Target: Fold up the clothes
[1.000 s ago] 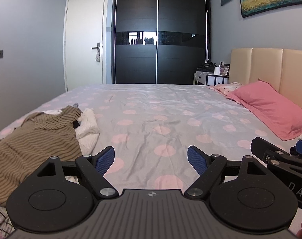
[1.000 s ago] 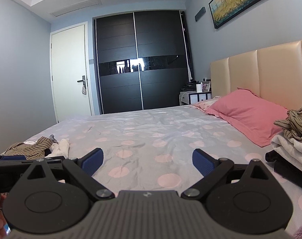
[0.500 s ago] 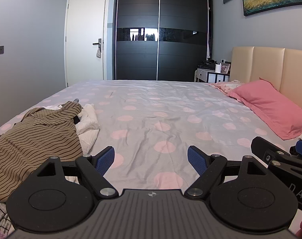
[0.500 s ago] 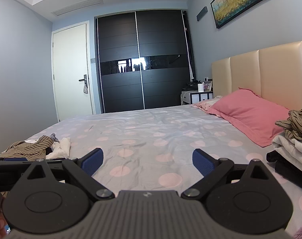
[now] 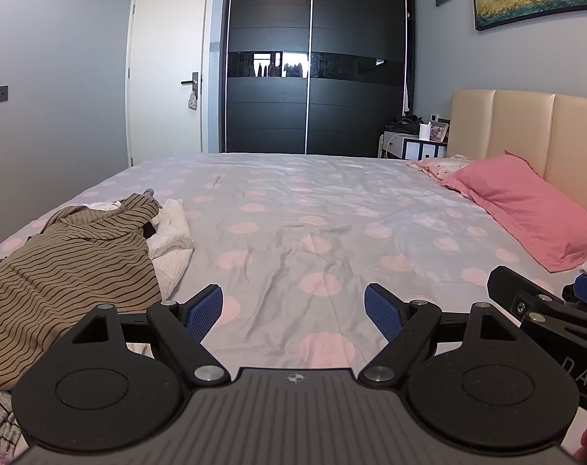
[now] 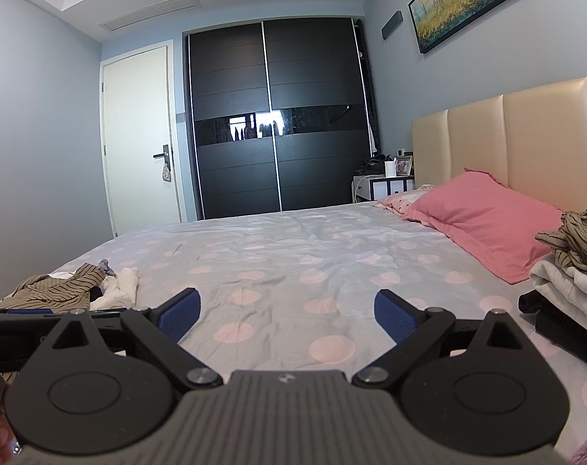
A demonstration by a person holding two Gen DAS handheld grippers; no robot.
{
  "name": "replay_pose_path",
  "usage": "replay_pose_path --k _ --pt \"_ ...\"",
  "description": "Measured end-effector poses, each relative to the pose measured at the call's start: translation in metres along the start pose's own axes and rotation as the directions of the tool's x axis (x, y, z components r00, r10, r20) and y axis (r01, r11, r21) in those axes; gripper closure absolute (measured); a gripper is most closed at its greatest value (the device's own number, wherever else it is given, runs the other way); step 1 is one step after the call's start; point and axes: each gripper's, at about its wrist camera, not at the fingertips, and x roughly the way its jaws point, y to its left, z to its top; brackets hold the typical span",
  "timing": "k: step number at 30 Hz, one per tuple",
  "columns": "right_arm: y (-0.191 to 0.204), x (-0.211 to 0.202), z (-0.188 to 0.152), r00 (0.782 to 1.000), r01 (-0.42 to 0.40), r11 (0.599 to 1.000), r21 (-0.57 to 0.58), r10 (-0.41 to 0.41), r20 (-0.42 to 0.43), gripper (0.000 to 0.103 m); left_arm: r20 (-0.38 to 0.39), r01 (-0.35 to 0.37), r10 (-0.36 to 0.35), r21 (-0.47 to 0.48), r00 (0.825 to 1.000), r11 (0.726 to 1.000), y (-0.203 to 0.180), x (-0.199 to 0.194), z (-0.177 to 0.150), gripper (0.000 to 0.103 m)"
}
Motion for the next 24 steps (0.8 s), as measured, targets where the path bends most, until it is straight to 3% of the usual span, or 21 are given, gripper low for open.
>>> replay_pose_path --k 24 --pt "0.0029 0.0023 -0.0021 0.999 -0.011 1.000 -0.017 0.011 -0.035 0.005 -0.030 0.007 -0.007 0.026 1.000 1.000 0.0035 0.0019 -0.0035 0.023"
